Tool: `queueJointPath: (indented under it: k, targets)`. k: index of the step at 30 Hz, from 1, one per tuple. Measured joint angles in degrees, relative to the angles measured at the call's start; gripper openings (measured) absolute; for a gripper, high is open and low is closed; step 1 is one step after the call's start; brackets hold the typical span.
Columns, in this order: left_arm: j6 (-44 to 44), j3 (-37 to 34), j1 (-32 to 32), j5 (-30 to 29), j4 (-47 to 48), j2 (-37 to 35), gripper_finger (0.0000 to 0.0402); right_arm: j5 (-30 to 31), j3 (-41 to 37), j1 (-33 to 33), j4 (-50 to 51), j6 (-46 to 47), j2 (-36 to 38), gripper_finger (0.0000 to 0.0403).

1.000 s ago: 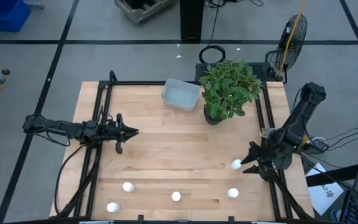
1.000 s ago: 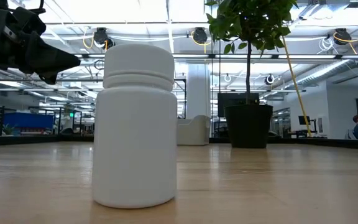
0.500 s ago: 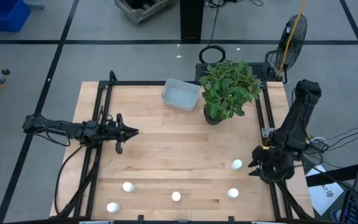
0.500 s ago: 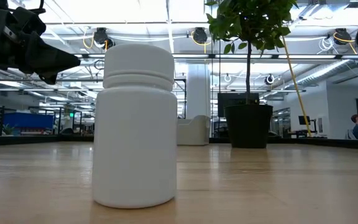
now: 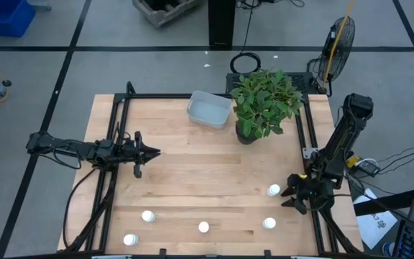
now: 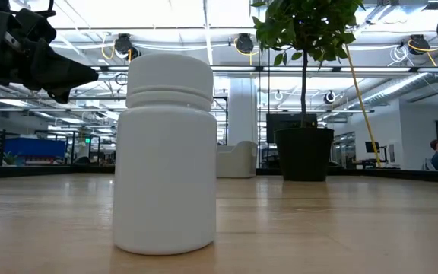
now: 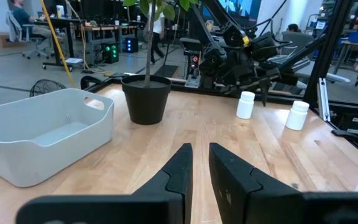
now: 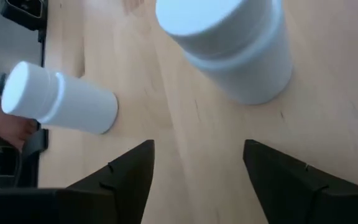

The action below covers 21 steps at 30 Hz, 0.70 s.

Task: Pick and place pill bottles into a basket
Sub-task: Put the white pill bottle into the gray bin

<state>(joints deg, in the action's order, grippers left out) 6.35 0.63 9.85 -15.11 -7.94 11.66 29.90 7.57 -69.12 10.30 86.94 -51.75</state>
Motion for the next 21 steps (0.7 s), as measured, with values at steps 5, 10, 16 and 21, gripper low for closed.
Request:
queueJointPath:
  k: [5, 10, 16, 21]
  targets:
    - [0.00, 0.01, -0.02, 0.00, 0.00, 0.00, 0.0058, 0.88, -1.89, 0.07, -0.16, 0.69, -1.09, 0.0240]
    - [0.01, 0.00, 0.00, 0.00, 0.00, 0.00, 0.0058, 1.29, -2.37, 0.50, 0.08, -1.15, -1.91, 0.0238]
    - [0.00, 0.02, 0.00, 0.00, 0.00, 0.00, 0.0058, 0.61, -2.03, 0.77, 0.01, -0.42, -1.26, 0.0237]
    - [0.00, 0.00, -0.01, 0.00, 0.00, 0.00, 0.0058, 0.33, -1.40, 3.68, 0.48, -1.28, -1.29, 0.0235]
